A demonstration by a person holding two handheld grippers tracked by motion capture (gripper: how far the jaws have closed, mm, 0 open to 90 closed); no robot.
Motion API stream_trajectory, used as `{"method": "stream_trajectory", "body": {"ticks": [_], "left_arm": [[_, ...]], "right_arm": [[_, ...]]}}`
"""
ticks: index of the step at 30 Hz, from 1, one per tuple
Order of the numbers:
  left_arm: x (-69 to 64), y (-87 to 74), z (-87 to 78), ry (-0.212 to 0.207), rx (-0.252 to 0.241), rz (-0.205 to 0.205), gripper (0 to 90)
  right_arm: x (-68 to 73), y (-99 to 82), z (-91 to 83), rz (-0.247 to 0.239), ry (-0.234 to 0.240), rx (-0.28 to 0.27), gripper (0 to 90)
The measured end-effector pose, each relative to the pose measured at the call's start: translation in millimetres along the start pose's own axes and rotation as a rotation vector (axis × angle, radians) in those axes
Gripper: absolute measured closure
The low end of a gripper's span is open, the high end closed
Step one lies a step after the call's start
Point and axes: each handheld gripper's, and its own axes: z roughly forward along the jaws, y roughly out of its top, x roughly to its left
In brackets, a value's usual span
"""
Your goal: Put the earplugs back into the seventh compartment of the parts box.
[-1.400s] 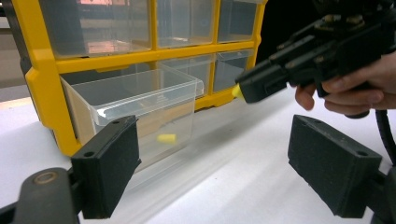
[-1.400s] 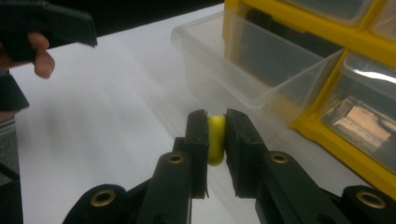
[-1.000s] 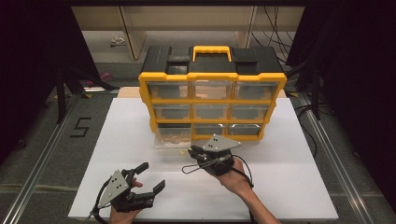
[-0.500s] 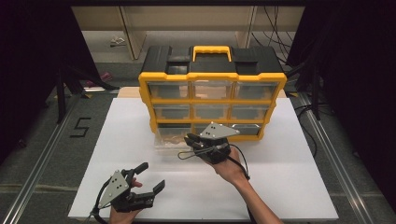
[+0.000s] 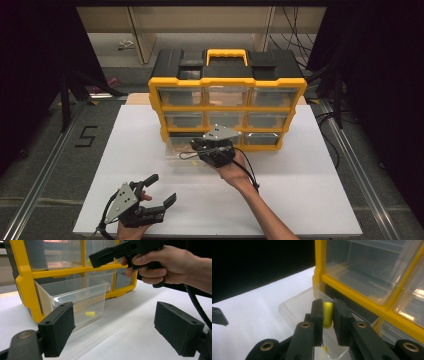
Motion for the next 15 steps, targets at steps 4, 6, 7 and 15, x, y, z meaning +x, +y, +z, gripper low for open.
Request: {"method": "stream_trajectory", "body": {"ticks": [4, 6, 7, 15], "left_arm": [[0.4, 0.1, -0.4, 0.002, -0.001, -0.001, 16.7], [0.4, 0.1, -0.3, 0.002, 0.0, 0.0, 16.6], [0.3, 0.2, -0.4, 0.001, 0.0, 0.001, 16.7], [0.1, -0.3, -0.3, 0.005, 0.005, -0.008, 16.7]], "right_arm": [[-0.2, -0.1, 6.6, 0.0, -0.002, 0.021, 72.9], [-0.4, -1.1, 10.1, 0.002, -0.01, 0.037, 66.8], [-0.6, -1.5, 11.1, 0.002, -0.02, 0.041, 63.8], [1.0, 1.1, -0.4, 0.002, -0.04, 0.005, 50.7]]}}
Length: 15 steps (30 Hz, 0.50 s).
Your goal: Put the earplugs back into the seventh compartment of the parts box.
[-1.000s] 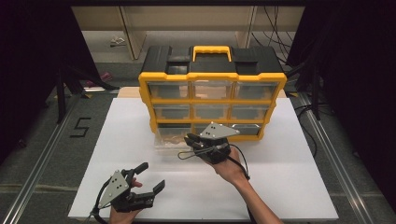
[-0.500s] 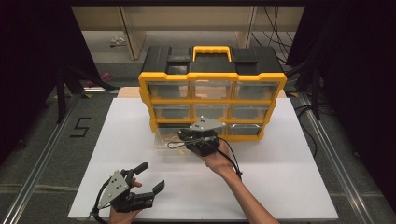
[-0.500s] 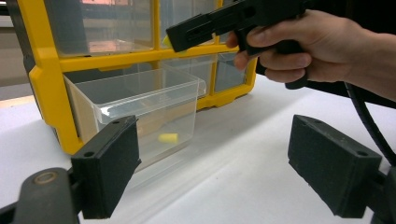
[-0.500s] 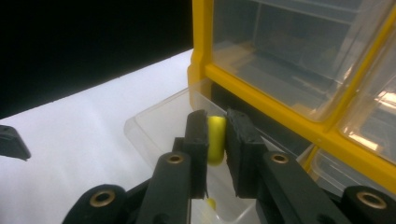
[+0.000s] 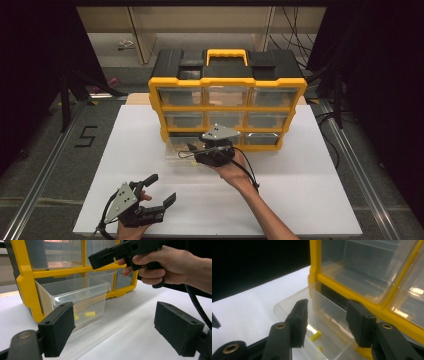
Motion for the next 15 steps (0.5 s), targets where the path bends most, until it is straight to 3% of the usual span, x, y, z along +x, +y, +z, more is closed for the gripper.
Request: {"method": "stream_trajectory", "body": {"ticks": [5, 9, 15], "left_arm": [[0.0, 0.0, 0.1, 0.001, 0.0, 0.0, 16.6], [0.3, 0.1, -0.4, 0.004, 0.0, -0.002, 16.6], [0.1, -0.2, 0.6, 0.004, 0.002, 0.0, 16.7]], "right_arm": [[2.3, 1.3, -9.8, -0.008, -0.003, -0.016, 47.2], [7.9, 1.7, -24.1, -0.064, -0.02, -0.034, 43.8], [9.1, -0.9, -41.2, -0.074, -0.031, -0.076, 41.1]]}}
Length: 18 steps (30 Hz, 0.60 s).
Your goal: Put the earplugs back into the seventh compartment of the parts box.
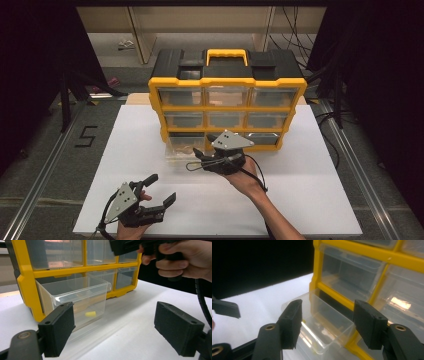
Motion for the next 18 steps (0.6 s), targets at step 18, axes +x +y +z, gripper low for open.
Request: {"method": "stream_trajectory", "body": {"ticks": [18], "left_arm": [[-0.3, 0.7, -1.1, 0.0, -0.006, 0.004, 16.5]], "right_arm": [[-9.8, -27.6, -51.6, 0.063, -0.028, -0.129, 35.7]]}}
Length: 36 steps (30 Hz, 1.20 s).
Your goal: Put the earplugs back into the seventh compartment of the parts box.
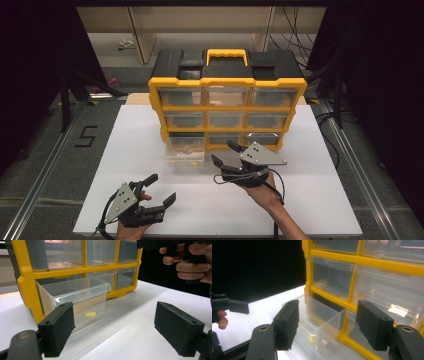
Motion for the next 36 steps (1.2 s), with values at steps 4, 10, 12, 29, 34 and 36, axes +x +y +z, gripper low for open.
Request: {"method": "stream_trajectory", "body": {"ticks": [4, 10, 12, 29, 34, 36], "left_arm": [[0.3, 0.1, -0.1, -0.003, -0.002, -0.006, 16.5], [0.0, 0.0, -0.3, -0.008, -0.007, -0.004, 16.4], [0.1, 0.2, -0.6, -0.009, -0.007, -0.005, 16.4], [-0.2, 0.5, -1.3, -0.012, -0.013, 0.002, 16.4], [-0.2, 0.5, -1.4, -0.012, -0.014, 0.001, 16.4], [-0.2, 0.5, -1.5, -0.012, -0.014, 0.001, 16.4]], "right_arm": [[-0.5, -4.4, -4.9, 0.009, -0.003, -0.006, 35.0], [1.1, -7.6, -9.7, 0.017, 0.011, -0.013, 32.1], [1.9, -8.8, -11.5, 0.017, 0.012, -0.016, 31.6], [1.6, -23.0, -28.0, 0.023, 0.014, -0.041, 30.5], [0.6, -27.7, -31.8, 0.027, 0.008, -0.046, 29.9], [-0.1, -29.5, -33.1, 0.027, 0.005, -0.048, 29.8]]}}
